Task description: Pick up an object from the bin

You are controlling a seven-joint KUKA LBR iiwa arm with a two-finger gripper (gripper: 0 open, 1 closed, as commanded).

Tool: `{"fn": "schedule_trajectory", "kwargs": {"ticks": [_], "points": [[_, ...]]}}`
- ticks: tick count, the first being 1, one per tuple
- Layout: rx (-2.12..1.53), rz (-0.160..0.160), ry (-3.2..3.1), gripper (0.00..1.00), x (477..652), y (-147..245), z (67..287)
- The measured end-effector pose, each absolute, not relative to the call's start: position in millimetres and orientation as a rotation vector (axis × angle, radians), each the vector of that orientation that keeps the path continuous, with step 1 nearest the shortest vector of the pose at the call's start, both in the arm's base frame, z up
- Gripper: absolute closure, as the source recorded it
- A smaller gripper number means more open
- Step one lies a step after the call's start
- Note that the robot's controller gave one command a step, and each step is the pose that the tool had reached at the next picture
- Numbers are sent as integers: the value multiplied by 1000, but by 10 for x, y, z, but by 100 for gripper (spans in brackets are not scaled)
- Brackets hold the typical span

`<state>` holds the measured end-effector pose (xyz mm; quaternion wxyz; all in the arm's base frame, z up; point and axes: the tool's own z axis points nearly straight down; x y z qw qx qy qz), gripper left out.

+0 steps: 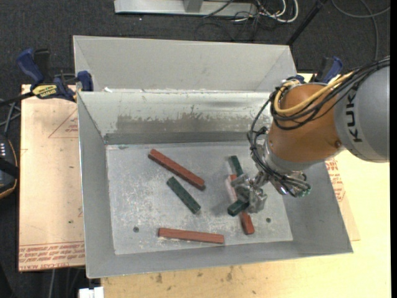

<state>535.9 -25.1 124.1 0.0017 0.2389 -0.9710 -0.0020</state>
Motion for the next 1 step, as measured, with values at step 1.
{"fn": "schedule_trajectory", "kwargs": {"ticks": [1], "points": [[307,-1,-3129,100,5359,581,2345]]}}
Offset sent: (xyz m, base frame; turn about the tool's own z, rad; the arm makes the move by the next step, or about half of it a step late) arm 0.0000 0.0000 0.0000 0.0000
